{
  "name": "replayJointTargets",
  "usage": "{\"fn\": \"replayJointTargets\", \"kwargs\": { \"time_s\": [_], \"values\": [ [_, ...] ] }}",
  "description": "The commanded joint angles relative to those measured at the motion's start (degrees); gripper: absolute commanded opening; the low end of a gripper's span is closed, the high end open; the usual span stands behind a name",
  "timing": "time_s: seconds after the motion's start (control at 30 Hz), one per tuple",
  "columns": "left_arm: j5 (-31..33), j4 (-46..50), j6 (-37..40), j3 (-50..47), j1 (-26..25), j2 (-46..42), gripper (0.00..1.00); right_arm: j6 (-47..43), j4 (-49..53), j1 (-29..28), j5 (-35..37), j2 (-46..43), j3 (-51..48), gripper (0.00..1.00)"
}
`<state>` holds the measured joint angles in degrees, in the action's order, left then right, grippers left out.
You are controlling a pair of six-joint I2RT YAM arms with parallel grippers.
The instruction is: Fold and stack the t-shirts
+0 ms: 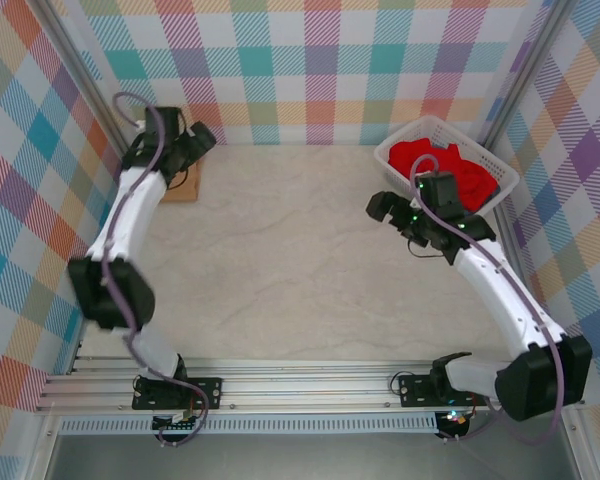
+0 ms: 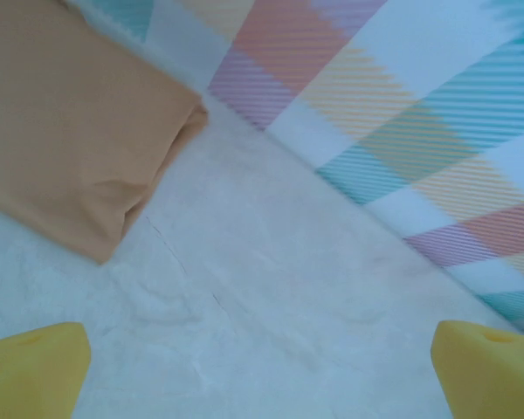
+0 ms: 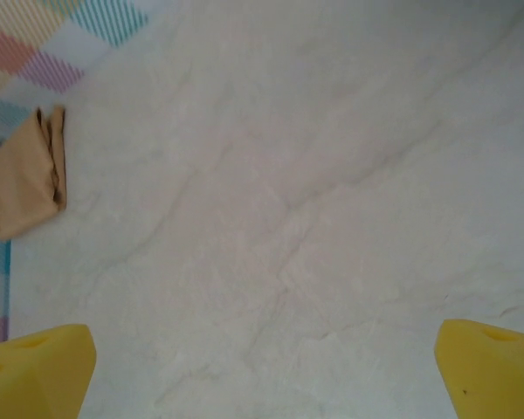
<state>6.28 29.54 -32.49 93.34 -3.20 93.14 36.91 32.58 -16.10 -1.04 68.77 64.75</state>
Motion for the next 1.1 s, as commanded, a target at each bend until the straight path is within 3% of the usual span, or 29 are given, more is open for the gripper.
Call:
{"fn": "replayJointTargets", "kwargs": {
  "time_s": [0.0, 0.1, 0.17, 0.27, 0.4, 0.47, 0.57, 0.6, 0.7, 0.87, 0.97, 1.0, 1.07],
  "values": [
    [10.4, -4.8, -2.9, -15.4, 0.4, -10.8, 1.00, -3.4, 4.5, 0.5, 16.5, -2.4, 1.4, 1.00],
    [29.8, 2.1, -0.9, -25.5, -5.3, -19.5, 1.00, -6.2, -0.9, 0.5, 27.0, -9.4, -7.2, 1.00],
    [35.1, -2.5, 5.0, -36.1, -8.0, -26.8, 1.00, -10.9, -11.9, 0.5, 31.3, -15.8, -17.5, 1.00],
    [32.4, -14.1, 16.9, -52.2, -8.2, -35.9, 1.00, -19.1, -26.9, 0.6, 37.8, -22.6, -32.4, 1.00],
    [20.2, -29.1, 29.5, -66.1, -8.0, -40.6, 1.00, -29.6, -32.1, 1.1, 37.4, -18.7, -39.5, 1.00],
    [18.9, -34.6, 28.1, -69.3, -7.2, -39.0, 1.00, -31.0, -36.7, 2.3, 33.9, -15.5, -42.5, 1.00],
    [17.3, -39.8, 26.1, -69.3, -5.2, -28.9, 1.00, -33.9, -49.1, 4.0, 29.7, -8.2, -46.0, 1.00],
    [17.3, -43.4, 25.9, -69.5, -5.0, -25.6, 1.00, -34.6, -47.7, 5.1, 27.6, -5.0, -43.8, 1.00],
    [16.5, -51.1, 26.8, -67.2, -3.7, -17.8, 1.00, -38.0, -56.0, 7.5, 21.8, 3.6, -40.9, 1.00],
    [13.6, -61.8, 26.3, -63.5, 0.3, -6.7, 1.00, -34.8, -67.4, 12.1, 15.8, 13.2, -37.4, 1.00],
    [12.2, -64.0, 29.0, -64.6, -1.0, -6.7, 1.00, -34.9, -76.5, 12.7, 12.9, 17.6, -39.3, 1.00],
    [12.6, -71.7, 30.6, -68.5, -2.2, -6.8, 1.00, -35.0, -75.6, 13.1, 11.1, 16.7, -39.7, 1.00],
    [12.1, -79.2, 31.4, -73.3, -3.0, -8.1, 1.00, -35.5, -86.1, 13.4, 9.7, 19.1, -43.8, 1.00]
  ]
}}
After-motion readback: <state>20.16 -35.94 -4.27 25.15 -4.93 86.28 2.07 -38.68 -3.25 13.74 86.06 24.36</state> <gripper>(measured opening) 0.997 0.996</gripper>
